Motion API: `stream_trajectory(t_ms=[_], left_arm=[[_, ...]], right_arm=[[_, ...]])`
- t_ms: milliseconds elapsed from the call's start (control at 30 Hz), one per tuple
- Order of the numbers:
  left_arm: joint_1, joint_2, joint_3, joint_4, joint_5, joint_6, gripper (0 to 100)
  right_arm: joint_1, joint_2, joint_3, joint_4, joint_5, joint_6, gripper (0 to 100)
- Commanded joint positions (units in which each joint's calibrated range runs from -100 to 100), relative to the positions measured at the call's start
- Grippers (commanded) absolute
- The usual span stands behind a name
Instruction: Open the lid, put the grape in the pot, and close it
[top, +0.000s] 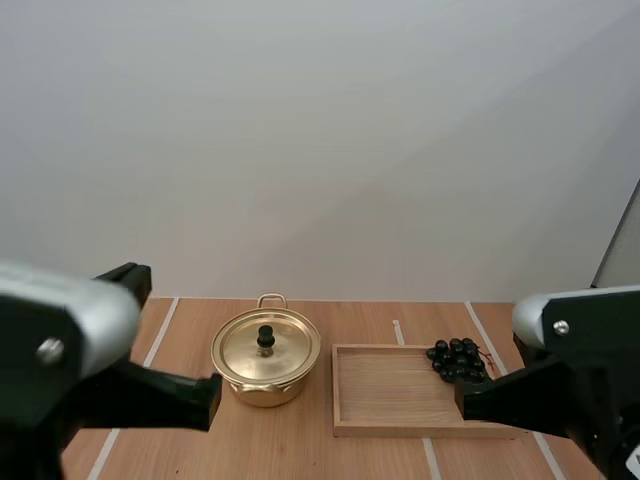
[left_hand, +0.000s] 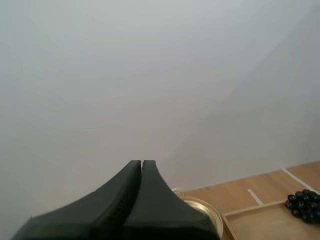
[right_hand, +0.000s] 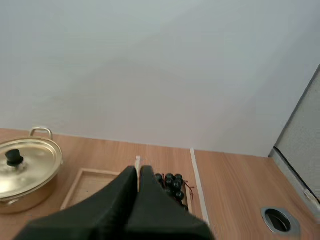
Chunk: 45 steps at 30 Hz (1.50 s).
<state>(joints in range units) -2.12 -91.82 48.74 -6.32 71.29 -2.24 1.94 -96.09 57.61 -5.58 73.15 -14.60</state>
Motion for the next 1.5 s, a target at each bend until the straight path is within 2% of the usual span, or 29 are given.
stream_trajectory(t_ms=[0, 67, 100, 167, 200, 267, 433, 500, 833, 1167, 1200, 1233, 1333, 1367, 1400, 1467], left_arm=[[0.05, 11.46, -0.07, -0.16, 1.91, -1.58, 25], [0.05, 18.43, -0.07, -0.16, 2.06, -1.58, 47], [0.05, 21.97, -0.07, -0.16, 2.06, -1.35, 60], [0.05, 28.39, -0.07, -0.37, 1.87, 0.27, 89], [0.05, 31.93, -0.07, -0.88, 1.28, 2.30, 100], [0.05, 38.24, -0.07, -3.10, -0.64, 6.50, 100], [0.05, 55.73, -0.69, -16.05, -4.16, 28.70, 100], [-0.04, 63.17, -2.65, -19.09, -4.30, 33.21, 100], [-0.15, 86.72, -15.11, -17.57, -4.33, 34.19, 100], [-0.15, 94.49, -17.89, -15.61, -4.52, 34.19, 100], [-0.15, 94.82, -17.89, -15.19, -4.52, 34.19, 98], [-0.15, 95.09, -17.89, -14.92, -4.52, 34.19, 86], [-0.15, 95.10, -17.89, -14.66, -4.52, 34.07, 35], [-0.15, 94.96, -17.89, -14.78, -4.30, 34.07, 9], [-0.15, 94.65, -18.00, -14.78, -3.86, 34.07, 0], [-0.15, 93.30, -18.17, -14.78, -3.23, 34.07, 0]], right_arm=[[-0.23, 10.02, -3.32, -3.12, 4.82, 0.00, 48], [-0.23, 14.54, -4.27, -3.01, 6.88, 0.10, 89], [-0.23, 16.25, -4.60, -3.01, 7.75, 0.10, 100], [-0.23, 19.88, -4.91, -3.29, 8.85, -0.12, 100], [-0.23, 21.30, -4.91, -3.29, 9.22, -0.12, 100], [-0.23, 22.88, -4.91, -3.29, 9.40, 0.00, 100], [-0.23, 24.99, -4.91, -3.16, 9.40, 0.00, 100], [-0.23, 24.96, -4.91, -3.26, 9.40, 0.00, 100], [-0.23, 24.96, -4.91, -3.26, 9.40, 0.00, 100], [-0.23, 24.96, -4.91, -3.26, 9.40, 0.00, 100], [-0.23, 24.96, -4.91, -3.38, 9.40, 0.00, 100], [-0.23, 24.96, -4.91, -4.07, 9.40, 0.00, 100], [-0.23, 24.96, -4.91, -5.64, 9.40, 0.00, 100], [-0.23, 24.96, -4.91, -5.98, 9.40, 0.00, 100], [-0.23, 24.96, -4.91, -6.23, 9.40, 0.00, 100], [-0.23, 24.96, -4.91, -7.21, 8.87, 0.00, 100]])
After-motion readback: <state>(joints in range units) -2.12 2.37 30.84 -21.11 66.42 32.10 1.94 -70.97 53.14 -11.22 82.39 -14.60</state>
